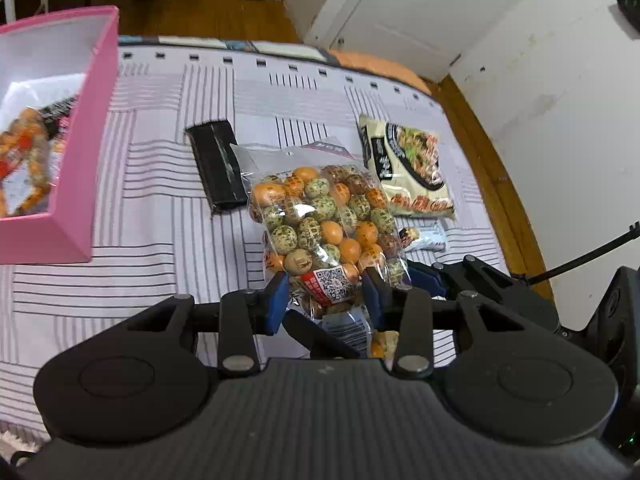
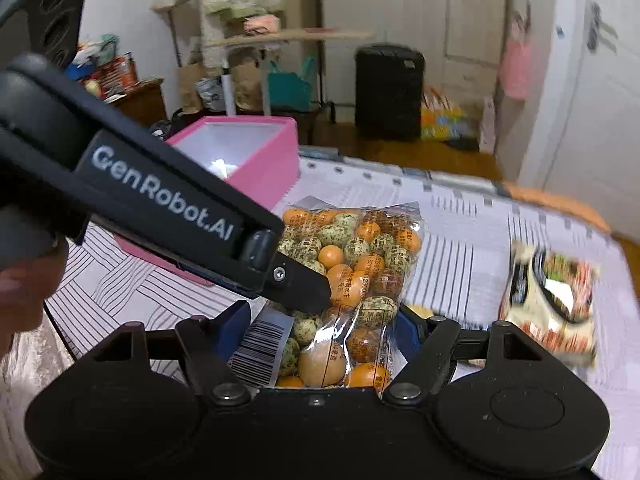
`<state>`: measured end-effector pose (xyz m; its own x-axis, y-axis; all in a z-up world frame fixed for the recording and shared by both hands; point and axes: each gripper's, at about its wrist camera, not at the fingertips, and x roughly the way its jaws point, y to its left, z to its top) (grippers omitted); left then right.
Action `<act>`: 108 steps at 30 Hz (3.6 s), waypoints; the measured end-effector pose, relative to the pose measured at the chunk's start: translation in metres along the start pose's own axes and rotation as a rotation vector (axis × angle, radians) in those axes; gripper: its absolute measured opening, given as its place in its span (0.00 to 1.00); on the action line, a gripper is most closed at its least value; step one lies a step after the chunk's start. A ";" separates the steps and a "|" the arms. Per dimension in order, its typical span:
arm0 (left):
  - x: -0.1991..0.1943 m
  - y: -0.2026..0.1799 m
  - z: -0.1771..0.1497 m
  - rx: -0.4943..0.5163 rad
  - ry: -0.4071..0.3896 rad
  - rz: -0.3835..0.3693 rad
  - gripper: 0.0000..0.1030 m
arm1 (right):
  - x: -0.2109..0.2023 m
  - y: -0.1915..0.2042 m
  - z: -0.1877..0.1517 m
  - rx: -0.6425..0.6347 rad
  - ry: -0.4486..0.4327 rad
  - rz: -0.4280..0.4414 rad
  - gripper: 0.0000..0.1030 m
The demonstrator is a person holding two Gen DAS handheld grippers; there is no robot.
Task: Organize snacks
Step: 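Lift the peanut bag into the pink box and open the left tool, then reach the left tool to the black cracker pack and grasp it, then carry the black pack into the pink box and open the left tool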
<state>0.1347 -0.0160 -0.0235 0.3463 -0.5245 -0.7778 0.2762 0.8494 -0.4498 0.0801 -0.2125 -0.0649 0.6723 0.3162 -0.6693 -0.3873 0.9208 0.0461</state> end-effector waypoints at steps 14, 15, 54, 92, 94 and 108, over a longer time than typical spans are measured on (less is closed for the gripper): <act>-0.075 0.053 0.013 -0.060 -0.178 0.123 0.37 | 0.039 0.051 0.051 -0.043 -0.144 0.173 0.76; -0.078 0.058 0.013 -0.057 -0.190 0.151 0.37 | 0.045 0.055 0.055 -0.040 -0.150 0.193 0.76; -0.078 0.181 0.076 -0.126 -0.303 0.432 0.41 | 0.076 0.058 0.117 -0.147 -0.199 0.242 0.87; 0.128 0.079 0.037 -0.002 -0.208 0.162 0.37 | 0.181 -0.060 -0.010 0.043 -0.002 0.130 0.67; 0.134 0.086 0.039 -0.021 -0.215 0.148 0.37 | 0.183 -0.060 -0.012 0.035 -0.017 0.128 0.66; 0.146 0.100 0.041 -0.098 -0.135 0.054 0.36 | 0.167 -0.051 -0.022 0.074 -0.017 0.087 0.56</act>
<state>0.2489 -0.0101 -0.1636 0.4777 -0.4754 -0.7388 0.1674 0.8748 -0.4547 0.1984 -0.2119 -0.1949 0.6487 0.3989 -0.6481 -0.3977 0.9038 0.1582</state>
